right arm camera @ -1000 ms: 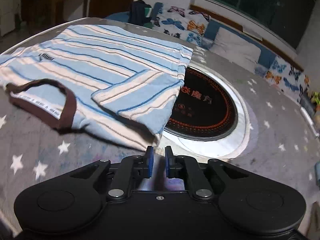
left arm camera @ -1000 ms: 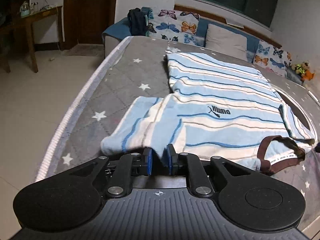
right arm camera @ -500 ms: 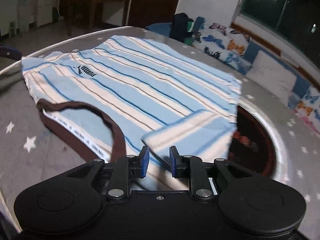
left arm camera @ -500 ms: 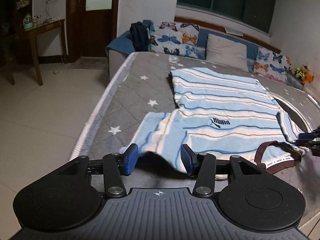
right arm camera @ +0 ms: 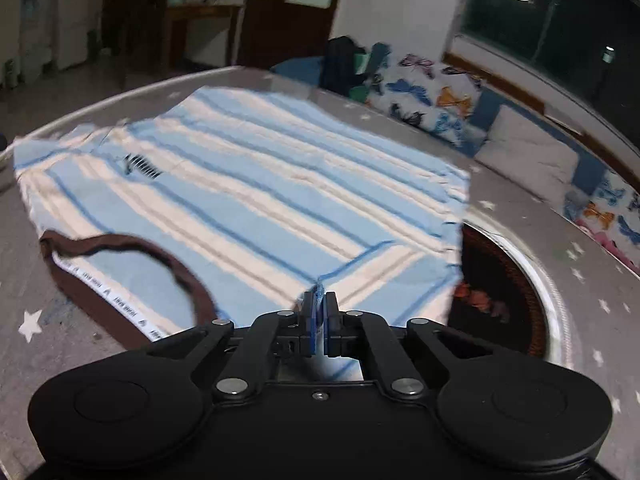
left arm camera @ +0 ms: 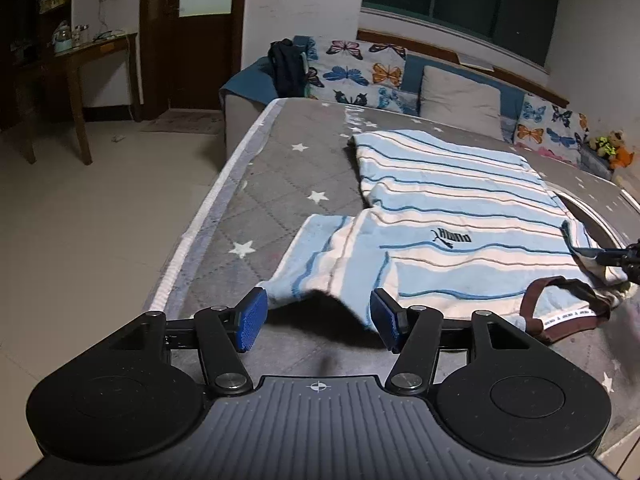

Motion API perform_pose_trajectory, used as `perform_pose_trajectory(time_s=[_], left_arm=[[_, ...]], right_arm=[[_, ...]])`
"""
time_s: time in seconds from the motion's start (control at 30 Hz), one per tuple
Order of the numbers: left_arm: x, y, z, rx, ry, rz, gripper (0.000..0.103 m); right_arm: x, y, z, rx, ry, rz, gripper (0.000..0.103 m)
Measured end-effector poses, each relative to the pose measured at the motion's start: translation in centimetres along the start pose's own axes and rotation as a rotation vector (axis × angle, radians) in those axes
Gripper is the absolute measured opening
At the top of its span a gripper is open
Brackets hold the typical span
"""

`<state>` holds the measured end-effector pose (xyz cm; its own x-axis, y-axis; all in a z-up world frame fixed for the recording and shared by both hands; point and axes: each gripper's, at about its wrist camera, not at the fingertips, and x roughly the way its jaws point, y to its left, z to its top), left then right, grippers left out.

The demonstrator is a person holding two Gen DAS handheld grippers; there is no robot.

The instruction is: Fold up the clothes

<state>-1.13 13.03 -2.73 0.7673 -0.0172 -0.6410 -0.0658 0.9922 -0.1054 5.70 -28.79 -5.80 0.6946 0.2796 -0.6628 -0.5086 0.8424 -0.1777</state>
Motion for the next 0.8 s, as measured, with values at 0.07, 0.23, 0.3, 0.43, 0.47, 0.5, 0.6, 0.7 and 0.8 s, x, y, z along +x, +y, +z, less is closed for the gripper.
perform_pose_trajectory(time_s=[0.07, 0.23, 0.3, 0.43, 0.47, 0.5, 0.6, 0.7, 0.8], left_arm=[[0.2, -0.2, 0.0, -0.002, 0.002, -0.006, 0.062], [0.0, -0.4, -0.5, -0.010, 0.005, -0.019, 0.063], [-0.2, -0.5, -0.6, -0.007, 0.004, -0.015, 0.064], [-0.6, -0.4, -0.7, -0.015, 0.003, -0.019, 0.065], [-0.7, -0.3, -0.7, -0.017, 0.003, -0.019, 0.065], [-0.7, -0.3, -0.8, -0.018, 0.005, -0.018, 0.066], [-0.7, -0.3, -0.9, -0.020, 0.008, -0.016, 0.066], [-0.5, 0.8, -1.3, -0.029, 0.015, -0.018, 0.066], [-0.8, 1.6, -1.5, -0.054, 0.019, -0.006, 0.066]], right_arm=[[-0.5, -0.3, -0.2, -0.004, 0.007, -0.010, 0.004], [-0.2, 0.7, -0.7, -0.042, 0.008, 0.026, 0.038], [0.4, 1.2, -0.7, -0.055, 0.012, 0.029, 0.038], [1.6, 2.2, -0.5, -0.070, 0.033, 0.059, 0.037], [1.7, 2.3, -0.5, -0.076, 0.031, 0.057, 0.037], [1.8, 2.4, -0.4, -0.076, 0.033, 0.058, 0.030], [1.8, 2.3, -0.3, -0.069, 0.038, 0.038, 0.006], [0.9, 1.2, -0.3, -0.038, 0.006, 0.005, 0.004], [-0.7, -0.8, -0.5, -0.010, -0.034, -0.066, 0.004]])
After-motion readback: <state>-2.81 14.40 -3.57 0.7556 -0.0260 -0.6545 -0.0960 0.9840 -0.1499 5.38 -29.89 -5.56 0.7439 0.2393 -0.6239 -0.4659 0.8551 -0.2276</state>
